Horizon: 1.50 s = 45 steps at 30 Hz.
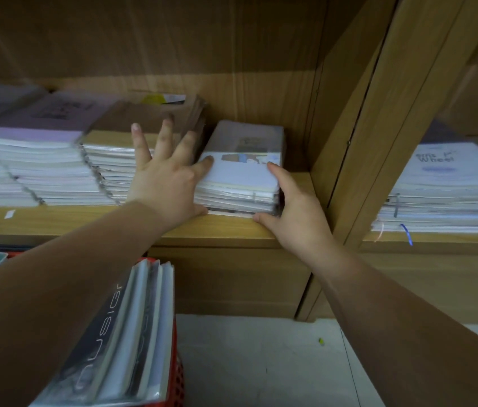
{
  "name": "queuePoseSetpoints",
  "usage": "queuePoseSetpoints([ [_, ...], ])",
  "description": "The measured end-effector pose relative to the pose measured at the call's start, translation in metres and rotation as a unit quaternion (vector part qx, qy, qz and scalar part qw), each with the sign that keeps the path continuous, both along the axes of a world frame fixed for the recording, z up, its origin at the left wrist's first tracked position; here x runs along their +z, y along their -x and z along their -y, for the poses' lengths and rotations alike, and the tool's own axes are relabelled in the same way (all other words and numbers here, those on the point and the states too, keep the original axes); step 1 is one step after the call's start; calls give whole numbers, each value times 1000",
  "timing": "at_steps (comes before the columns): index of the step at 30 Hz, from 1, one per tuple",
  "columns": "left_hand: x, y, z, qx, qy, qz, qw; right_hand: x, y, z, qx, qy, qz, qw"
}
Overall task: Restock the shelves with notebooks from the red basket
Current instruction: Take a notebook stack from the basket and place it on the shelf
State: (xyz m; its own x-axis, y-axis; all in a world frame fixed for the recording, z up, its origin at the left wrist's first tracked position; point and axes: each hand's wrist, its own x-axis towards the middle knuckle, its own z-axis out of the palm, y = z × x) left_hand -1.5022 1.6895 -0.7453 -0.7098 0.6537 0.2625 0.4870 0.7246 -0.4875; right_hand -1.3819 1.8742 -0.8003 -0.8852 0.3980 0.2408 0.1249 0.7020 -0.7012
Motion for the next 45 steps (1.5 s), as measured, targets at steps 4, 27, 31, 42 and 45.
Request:
queuePoseSetpoints([
  [4, 6, 14, 4, -26, 12, -1, 1000, 3, 14, -1, 0, 32, 17, 999],
  [27, 9, 18, 3, -30, -27, 32, 999, 22, 48, 2, -3, 293, 2, 956],
  [31, 24, -10, 36, -50, -84, 35, 995, 40, 33, 35, -60, 1, -105, 993],
  [42, -14, -144, 181, 209, -515, 243, 795, 17, 33, 145, 381, -43, 63, 922],
  [45, -40, -186, 175, 280, -640, 265, 665, 10, 30, 151, 380, -64, 90, 918],
])
